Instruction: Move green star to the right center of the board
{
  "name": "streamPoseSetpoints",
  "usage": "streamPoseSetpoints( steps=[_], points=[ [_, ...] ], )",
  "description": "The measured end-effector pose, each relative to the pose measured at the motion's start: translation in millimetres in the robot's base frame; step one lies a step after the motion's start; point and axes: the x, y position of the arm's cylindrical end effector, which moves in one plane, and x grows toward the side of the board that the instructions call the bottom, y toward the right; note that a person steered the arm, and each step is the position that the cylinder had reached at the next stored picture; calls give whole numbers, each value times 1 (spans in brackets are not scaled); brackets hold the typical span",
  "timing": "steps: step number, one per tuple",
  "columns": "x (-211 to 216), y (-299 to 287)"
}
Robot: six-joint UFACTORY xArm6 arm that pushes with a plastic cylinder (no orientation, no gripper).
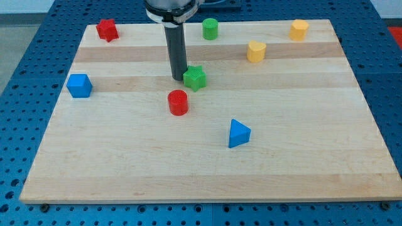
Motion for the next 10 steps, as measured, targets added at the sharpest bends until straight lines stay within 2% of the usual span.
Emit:
streamPoseSetpoints(
  steps=[2, 5, 8, 10],
  points=[
    [14, 23],
    [64, 64],
    [42, 71],
    [42, 116]
  ],
)
